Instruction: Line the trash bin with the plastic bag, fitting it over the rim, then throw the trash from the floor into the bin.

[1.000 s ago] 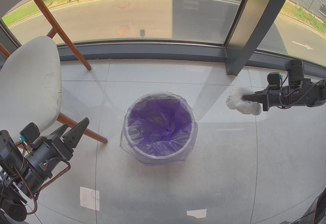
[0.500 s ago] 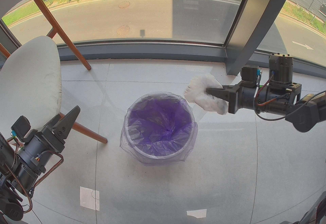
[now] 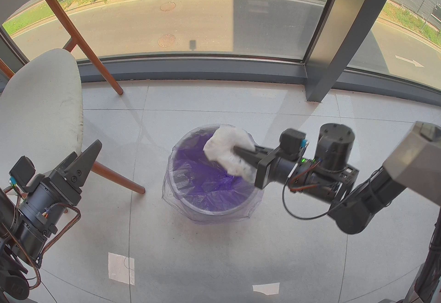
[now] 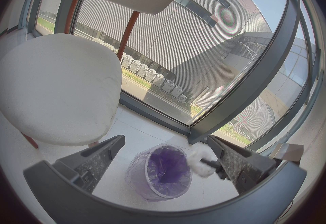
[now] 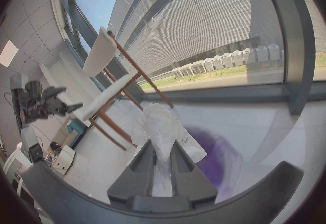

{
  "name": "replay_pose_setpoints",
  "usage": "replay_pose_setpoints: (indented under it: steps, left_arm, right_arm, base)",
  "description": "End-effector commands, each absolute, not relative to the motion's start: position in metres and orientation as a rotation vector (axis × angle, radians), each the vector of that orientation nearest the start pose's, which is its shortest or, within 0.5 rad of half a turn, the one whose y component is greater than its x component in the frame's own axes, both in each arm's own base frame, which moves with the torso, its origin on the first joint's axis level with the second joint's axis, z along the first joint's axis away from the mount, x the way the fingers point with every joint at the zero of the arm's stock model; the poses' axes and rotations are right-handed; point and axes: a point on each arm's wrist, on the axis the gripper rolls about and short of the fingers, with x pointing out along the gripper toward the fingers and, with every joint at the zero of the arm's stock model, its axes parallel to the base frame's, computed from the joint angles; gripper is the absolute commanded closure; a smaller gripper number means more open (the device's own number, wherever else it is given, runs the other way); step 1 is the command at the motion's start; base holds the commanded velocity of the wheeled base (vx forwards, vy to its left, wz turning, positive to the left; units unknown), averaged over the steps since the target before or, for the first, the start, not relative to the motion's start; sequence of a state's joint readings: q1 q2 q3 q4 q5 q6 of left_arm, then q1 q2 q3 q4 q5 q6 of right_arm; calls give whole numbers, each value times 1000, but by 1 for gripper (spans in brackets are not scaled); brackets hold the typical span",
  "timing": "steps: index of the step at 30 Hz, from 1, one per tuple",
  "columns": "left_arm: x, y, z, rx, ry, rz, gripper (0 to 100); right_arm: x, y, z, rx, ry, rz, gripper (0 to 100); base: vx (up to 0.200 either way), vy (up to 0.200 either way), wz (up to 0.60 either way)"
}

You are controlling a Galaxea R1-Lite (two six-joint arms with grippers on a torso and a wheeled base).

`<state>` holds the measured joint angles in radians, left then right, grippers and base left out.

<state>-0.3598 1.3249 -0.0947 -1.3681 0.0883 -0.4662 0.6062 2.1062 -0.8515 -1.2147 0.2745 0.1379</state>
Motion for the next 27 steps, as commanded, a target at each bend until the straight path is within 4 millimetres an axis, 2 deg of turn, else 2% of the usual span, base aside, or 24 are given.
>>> replay_pose_setpoints:
  steps: [1,8,18,27]
  left_arm:
    - [148,-54,167,-496,-75,-301,0]
    - [148,-54,166,-496,-73,-301,0]
    - [148,-53,167,-496,-76,-298,0]
    - [147,-52,165,-495,-73,-291,0]
  right_arm:
    - [312,251,49,100,225,914,100]
    - [339,271,42,111,177,914,100]
    - [354,275,35,116,151,867,100]
    - [366,269,48,127,104,837,100]
  base:
    - [0,0,0]
    - [0,0,0]
    - [0,0,0]
    - [0,0,0]
